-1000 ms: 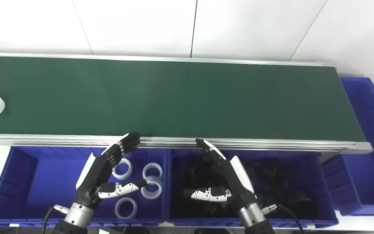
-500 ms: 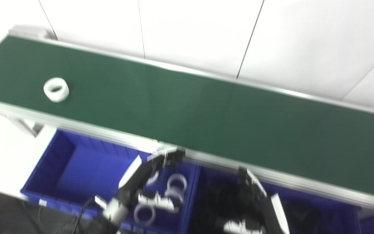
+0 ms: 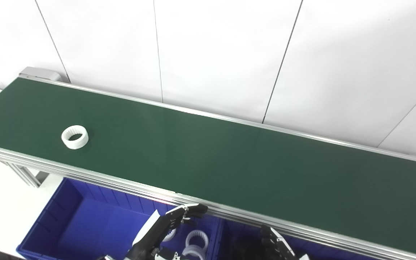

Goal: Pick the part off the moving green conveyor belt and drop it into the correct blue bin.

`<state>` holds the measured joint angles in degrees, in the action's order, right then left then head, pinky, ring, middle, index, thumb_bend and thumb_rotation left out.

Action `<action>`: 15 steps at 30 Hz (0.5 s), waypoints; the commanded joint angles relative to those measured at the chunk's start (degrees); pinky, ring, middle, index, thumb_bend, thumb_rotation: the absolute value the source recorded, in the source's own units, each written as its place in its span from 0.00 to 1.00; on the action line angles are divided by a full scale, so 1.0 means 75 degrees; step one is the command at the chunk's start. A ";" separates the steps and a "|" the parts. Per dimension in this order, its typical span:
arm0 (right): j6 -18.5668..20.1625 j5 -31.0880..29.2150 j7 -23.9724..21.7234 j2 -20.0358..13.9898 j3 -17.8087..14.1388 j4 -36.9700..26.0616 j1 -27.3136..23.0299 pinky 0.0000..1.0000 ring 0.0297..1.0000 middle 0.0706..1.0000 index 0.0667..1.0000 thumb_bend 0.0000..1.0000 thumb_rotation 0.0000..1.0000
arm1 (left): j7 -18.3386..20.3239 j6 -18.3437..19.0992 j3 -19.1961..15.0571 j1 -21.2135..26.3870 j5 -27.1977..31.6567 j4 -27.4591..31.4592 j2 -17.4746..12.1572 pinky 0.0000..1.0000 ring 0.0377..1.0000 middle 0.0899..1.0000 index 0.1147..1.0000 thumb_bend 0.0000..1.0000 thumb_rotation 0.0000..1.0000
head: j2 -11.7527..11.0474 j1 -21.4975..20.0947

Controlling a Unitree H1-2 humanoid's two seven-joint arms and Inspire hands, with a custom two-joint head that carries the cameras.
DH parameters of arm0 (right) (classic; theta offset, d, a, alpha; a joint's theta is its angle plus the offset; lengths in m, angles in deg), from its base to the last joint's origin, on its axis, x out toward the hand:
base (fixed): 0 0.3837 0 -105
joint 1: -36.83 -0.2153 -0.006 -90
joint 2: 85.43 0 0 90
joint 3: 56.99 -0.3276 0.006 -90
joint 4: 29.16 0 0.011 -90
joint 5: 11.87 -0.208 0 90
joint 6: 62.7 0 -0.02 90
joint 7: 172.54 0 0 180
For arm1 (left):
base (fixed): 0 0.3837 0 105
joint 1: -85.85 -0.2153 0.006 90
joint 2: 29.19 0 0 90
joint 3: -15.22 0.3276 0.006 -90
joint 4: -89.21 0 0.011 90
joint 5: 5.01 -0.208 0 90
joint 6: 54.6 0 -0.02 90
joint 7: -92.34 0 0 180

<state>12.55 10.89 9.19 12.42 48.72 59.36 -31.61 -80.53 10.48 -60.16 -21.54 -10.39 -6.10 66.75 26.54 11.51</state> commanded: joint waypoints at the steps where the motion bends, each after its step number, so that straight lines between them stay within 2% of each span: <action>1: -0.0309 -0.0024 0.0095 0.0058 -0.0010 -0.0072 -0.0085 0.75 0.81 0.84 0.88 0.90 0.13 | -0.0188 -0.0268 0.0063 0.0174 0.0023 0.0087 -0.0113 0.69 0.77 0.78 0.75 0.95 0.04 | -0.0071 -0.0023; 7: -0.0571 -0.0067 0.0144 0.0062 -0.0004 0.0180 -0.0195 0.73 0.80 0.84 0.88 0.90 0.14 | -0.0162 -0.0268 0.0118 0.0286 0.0206 -0.0112 -0.0147 0.69 0.77 0.79 0.75 0.95 0.04 | -0.0194 -0.0055; 12: -0.0525 -0.0070 0.0120 0.0068 -0.0016 0.0253 -0.0246 0.74 0.81 0.84 0.88 0.90 0.13 | -0.0402 -0.0268 0.0213 0.0359 0.0035 -0.0186 -0.0192 0.67 0.76 0.78 0.75 0.95 0.05 | -0.0335 0.0049; 15: -0.0551 -0.0036 0.0155 0.0076 -0.0020 0.0363 -0.0294 0.75 0.81 0.84 0.88 0.90 0.15 | -0.0368 -0.0268 0.0170 0.0374 0.0255 -0.0258 -0.0134 0.66 0.75 0.76 0.74 0.95 0.04 | -0.0419 0.0053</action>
<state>11.41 10.71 9.38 12.65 48.70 62.75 -33.12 -82.76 10.41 -58.68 -19.52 -9.44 -8.34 65.94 23.64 11.95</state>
